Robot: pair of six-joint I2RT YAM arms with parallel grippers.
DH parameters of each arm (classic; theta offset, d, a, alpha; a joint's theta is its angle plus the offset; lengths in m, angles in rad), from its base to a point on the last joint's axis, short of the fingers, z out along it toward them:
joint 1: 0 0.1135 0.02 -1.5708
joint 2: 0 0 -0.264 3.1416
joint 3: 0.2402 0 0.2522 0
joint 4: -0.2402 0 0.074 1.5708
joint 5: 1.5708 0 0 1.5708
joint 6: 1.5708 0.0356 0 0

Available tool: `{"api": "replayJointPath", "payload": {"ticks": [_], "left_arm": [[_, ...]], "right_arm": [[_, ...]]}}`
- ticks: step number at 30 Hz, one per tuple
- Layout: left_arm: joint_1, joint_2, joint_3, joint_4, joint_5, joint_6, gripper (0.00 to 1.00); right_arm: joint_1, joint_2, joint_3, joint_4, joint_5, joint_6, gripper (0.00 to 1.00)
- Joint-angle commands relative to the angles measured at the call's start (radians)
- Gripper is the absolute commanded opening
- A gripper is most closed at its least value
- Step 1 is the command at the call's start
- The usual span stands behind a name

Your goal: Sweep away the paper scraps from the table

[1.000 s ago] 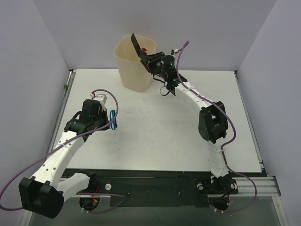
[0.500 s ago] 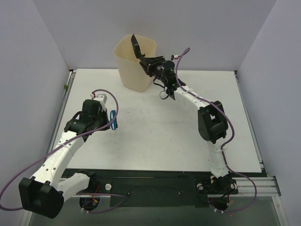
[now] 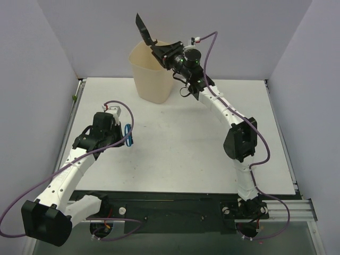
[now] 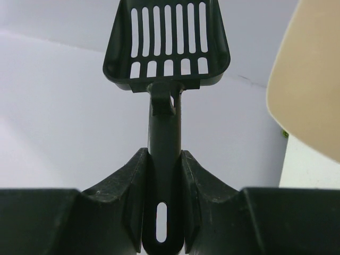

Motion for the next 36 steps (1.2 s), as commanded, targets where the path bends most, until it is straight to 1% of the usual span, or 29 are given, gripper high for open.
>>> {"api": "replayJointPath", "payload": {"ticks": [1,2,3,4,5,6,7,8,9,10,11,12,13,15,18,21,25,28,31,34,36], "left_arm": [[0.003,-0.016,0.003,0.054,0.013,0.008,0.00],[0.003,-0.014,0.001,0.053,0.015,0.010,0.00],[0.003,-0.014,0.003,0.053,0.015,0.014,0.00],[0.004,-0.014,0.003,0.054,0.015,0.013,0.00],[0.003,-0.013,0.003,0.054,0.017,0.014,0.00],[0.004,-0.014,0.004,0.054,0.017,0.016,0.00],[0.003,-0.010,0.003,0.054,0.017,0.016,0.00],[0.003,-0.011,0.004,0.056,0.015,0.016,0.00],[0.003,-0.008,0.004,0.056,0.020,0.017,0.00],[0.003,-0.007,0.004,0.059,0.021,0.017,0.00],[0.003,-0.005,0.001,0.057,0.023,0.017,0.00],[0.003,-0.005,0.003,0.059,0.024,0.019,0.00],[0.003,-0.002,0.003,0.059,0.024,0.020,0.00],[0.003,0.003,0.003,0.062,0.024,0.019,0.00],[0.003,0.012,0.006,0.060,0.024,0.023,0.00],[0.003,0.020,0.006,0.060,0.050,0.025,0.00],[0.001,0.038,0.012,0.062,0.059,0.027,0.00],[0.001,0.064,0.016,0.063,0.073,0.022,0.00],[0.001,0.085,0.027,0.062,0.093,0.014,0.00],[0.001,0.101,0.029,0.063,0.102,0.007,0.00],[0.001,0.107,0.029,0.062,0.101,0.008,0.00]], "right_arm": [[0.006,-0.068,0.103,-0.096,-0.135,-0.170,0.00],[0.006,-0.104,0.102,-0.129,-0.143,-0.213,0.00],[0.009,-0.124,0.088,-0.208,-0.146,-0.297,0.00],[0.009,-0.179,0.073,-0.247,-0.137,-0.355,0.00],[0.013,-0.250,0.027,-0.317,-0.113,-0.449,0.00],[0.016,-0.284,-0.001,-0.344,-0.093,-0.548,0.00],[0.019,-0.358,-0.063,-0.394,-0.059,-0.599,0.00],[0.021,-0.391,-0.137,-0.416,-0.044,-0.673,0.00],[0.019,-0.475,-0.174,-0.437,-0.013,-0.711,0.00],[0.021,-0.520,-0.258,-0.465,0.025,-0.774,0.00],[0.019,-0.593,-0.298,-0.482,0.039,-0.796,0.00],[0.019,-0.638,-0.382,-0.488,0.067,-0.843,0.00],[0.021,-0.710,-0.416,-0.509,0.077,-0.865,0.00],[0.021,-0.797,-0.528,-0.555,0.120,-0.926,0.00],[0.021,-0.899,-0.701,-0.614,0.208,-0.988,0.00],[0.021,-0.997,-0.825,-0.664,0.281,-1.019,0.00],[0.024,-1.055,-0.980,-0.693,0.337,-1.034,0.00],[0.023,-1.060,-1.073,-0.687,0.398,-1.032,0.00],[0.024,-1.024,-1.135,-0.675,0.455,-1.020,0.00],[0.023,-0.970,-1.149,-0.643,0.495,-1.020,0.00],[0.023,-0.890,-1.141,-0.629,0.509,-1.022,0.00]]}}
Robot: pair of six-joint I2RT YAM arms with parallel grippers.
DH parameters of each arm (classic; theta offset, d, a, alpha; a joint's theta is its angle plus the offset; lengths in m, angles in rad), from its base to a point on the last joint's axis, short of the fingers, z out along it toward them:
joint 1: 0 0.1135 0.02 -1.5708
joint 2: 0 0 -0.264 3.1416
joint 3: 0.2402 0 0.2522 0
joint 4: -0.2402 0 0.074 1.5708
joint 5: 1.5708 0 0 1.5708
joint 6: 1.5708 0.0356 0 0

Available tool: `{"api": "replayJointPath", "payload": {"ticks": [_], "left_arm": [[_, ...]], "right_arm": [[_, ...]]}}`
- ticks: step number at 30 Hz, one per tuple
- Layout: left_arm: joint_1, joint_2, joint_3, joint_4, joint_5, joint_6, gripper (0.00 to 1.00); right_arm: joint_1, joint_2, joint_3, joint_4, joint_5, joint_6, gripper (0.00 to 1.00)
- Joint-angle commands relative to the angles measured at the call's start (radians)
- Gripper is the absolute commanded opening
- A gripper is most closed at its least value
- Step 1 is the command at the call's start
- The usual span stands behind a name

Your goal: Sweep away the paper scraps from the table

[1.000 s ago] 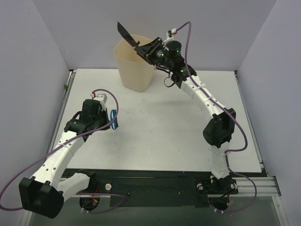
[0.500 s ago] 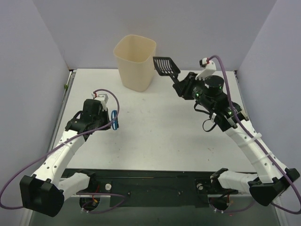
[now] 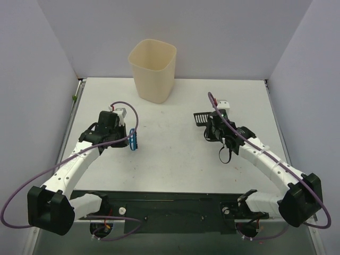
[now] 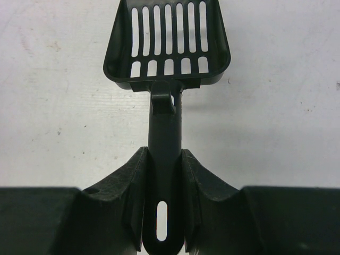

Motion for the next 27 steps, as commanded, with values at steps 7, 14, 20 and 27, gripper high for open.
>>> {"api": "replayJointPath", "payload": {"ticks": [7,14,20,27], "left_arm": [[0.001,0.004,0.029,0.042,0.025,-0.005,0.00],[0.001,-0.001,0.028,0.039,0.028,-0.001,0.00],[0.001,-0.007,0.028,0.039,0.030,0.003,0.00],[0.001,-0.001,0.028,0.037,0.036,0.010,0.00]], "right_arm": [[0.002,0.309,0.108,0.099,0.112,-0.017,0.00],[-0.021,0.467,0.222,0.106,0.124,-0.010,0.00],[-0.024,0.533,0.272,0.060,0.129,0.008,0.21],[-0.024,0.463,0.207,0.079,0.107,0.019,0.41]]}}
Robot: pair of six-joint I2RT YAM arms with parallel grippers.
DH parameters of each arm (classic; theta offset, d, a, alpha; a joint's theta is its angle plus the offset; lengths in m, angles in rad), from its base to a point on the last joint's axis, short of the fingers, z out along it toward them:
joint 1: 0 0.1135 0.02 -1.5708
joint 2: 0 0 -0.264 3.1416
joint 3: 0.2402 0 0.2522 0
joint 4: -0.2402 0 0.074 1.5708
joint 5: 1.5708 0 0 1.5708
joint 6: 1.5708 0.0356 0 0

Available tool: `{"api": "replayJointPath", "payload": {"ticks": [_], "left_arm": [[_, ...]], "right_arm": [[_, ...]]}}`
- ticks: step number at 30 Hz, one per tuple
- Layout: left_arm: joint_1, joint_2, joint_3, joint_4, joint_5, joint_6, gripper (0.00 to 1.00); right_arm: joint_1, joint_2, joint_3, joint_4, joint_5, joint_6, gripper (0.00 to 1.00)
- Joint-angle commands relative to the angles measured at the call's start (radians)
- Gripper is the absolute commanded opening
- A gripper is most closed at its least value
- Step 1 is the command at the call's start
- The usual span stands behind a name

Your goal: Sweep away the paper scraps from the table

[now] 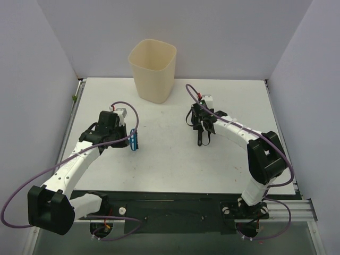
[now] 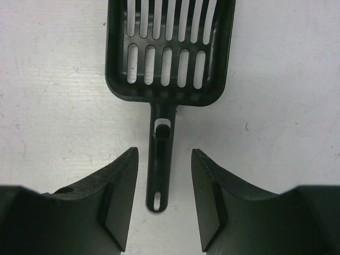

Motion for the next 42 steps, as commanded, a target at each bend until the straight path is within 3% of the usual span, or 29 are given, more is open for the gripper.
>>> {"api": "replayJointPath", "payload": {"ticks": [1,8,15,21,23,25,26,30,35,37,38,39,40,42], "left_arm": [[0.001,-0.008,0.028,0.037,0.021,0.007,0.00],[0.001,0.045,0.040,0.075,0.145,-0.042,0.00],[-0.002,0.192,0.050,0.374,0.404,-0.309,0.00],[-0.006,0.358,0.167,0.536,0.426,-0.476,0.01],[-0.008,0.403,0.230,0.504,0.396,-0.476,0.18],[-0.008,0.421,0.273,0.435,0.324,-0.459,0.63],[-0.006,0.418,0.282,0.410,0.307,-0.433,0.70],[-0.005,0.395,0.345,0.242,0.152,-0.318,0.73],[-0.002,0.288,0.308,0.171,-0.035,-0.228,0.75],[-0.012,0.222,0.265,0.196,-0.086,-0.217,0.80],[-0.020,0.164,0.227,0.207,-0.138,-0.215,0.88],[-0.041,0.130,0.212,0.235,-0.164,-0.200,0.88],[-0.057,0.075,0.169,0.246,-0.201,-0.189,0.88],[-0.103,-0.008,0.115,0.290,-0.244,-0.151,0.89]], "right_arm": [[-0.002,-0.079,-0.051,-0.011,0.010,0.013,0.42],[-0.007,-0.229,-0.128,-0.017,0.016,0.000,0.49],[-0.022,-0.384,-0.234,0.007,-0.009,0.019,0.49],[-0.028,-0.499,-0.300,0.007,-0.027,0.030,0.49],[-0.030,-0.525,-0.315,0.000,-0.042,0.030,0.49],[-0.032,-0.547,-0.325,-0.008,-0.052,0.030,0.50],[-0.032,-0.552,-0.329,-0.011,-0.056,0.029,0.49],[-0.032,-0.584,-0.346,-0.022,-0.061,0.030,0.49],[-0.032,-0.659,-0.360,-0.037,-0.049,0.032,0.51],[-0.032,-0.696,-0.358,-0.054,-0.049,0.030,0.60],[-0.033,-0.714,-0.355,-0.077,-0.046,0.027,0.78],[-0.033,-0.730,-0.349,-0.092,-0.026,0.035,0.83],[-0.032,-0.759,-0.351,-0.114,-0.015,0.036,0.96],[-0.032,-0.829,-0.380,-0.123,0.014,0.041,0.97]]}}
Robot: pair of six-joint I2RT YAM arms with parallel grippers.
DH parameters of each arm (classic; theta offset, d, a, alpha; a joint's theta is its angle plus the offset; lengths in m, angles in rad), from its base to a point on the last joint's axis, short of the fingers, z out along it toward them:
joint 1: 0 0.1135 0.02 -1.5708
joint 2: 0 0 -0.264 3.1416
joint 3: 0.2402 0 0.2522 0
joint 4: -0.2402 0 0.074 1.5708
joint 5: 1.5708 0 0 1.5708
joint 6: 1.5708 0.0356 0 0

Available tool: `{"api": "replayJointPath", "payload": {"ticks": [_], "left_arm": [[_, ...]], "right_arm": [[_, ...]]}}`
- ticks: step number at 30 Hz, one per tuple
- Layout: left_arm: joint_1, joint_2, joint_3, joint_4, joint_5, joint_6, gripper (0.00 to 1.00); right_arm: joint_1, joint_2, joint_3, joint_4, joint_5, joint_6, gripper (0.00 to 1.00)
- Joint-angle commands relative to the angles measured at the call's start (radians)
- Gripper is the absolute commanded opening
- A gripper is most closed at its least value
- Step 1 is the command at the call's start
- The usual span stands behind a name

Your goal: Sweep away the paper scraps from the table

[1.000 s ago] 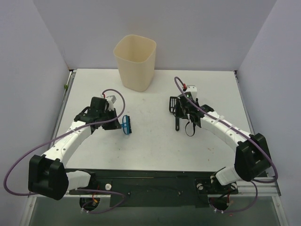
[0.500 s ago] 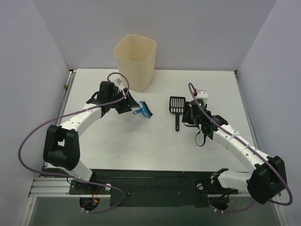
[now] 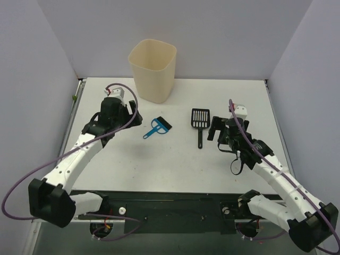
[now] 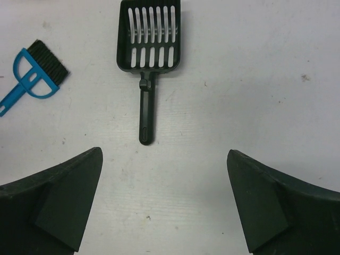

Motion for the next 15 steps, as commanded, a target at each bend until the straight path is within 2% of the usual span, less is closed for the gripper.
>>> {"api": "replayJointPath", "payload": {"ticks": [1,5,8,12,15], "left_arm": [[-0.095,-0.180,-0.078,0.067,-0.158,0.100,0.89],[-0.167,-0.315,-0.083,0.011,-0.208,0.156,0.89],[-0.171,-0.379,-0.106,-0.018,-0.281,0.183,0.90],[-0.172,-0.433,-0.149,-0.046,-0.438,0.164,0.90],[-0.172,-0.482,-0.196,-0.057,-0.444,0.196,0.90]], "right_arm": [[-0.004,-0.133,-0.035,-0.060,0.082,0.017,0.97],[-0.004,-0.308,-0.110,-0.057,0.101,0.031,0.99],[-0.004,-0.424,-0.154,-0.088,0.160,0.069,0.99],[-0.004,-0.490,-0.177,-0.152,0.208,0.091,1.00],[-0.006,-0.497,-0.179,-0.189,0.211,0.105,1.00]]}}
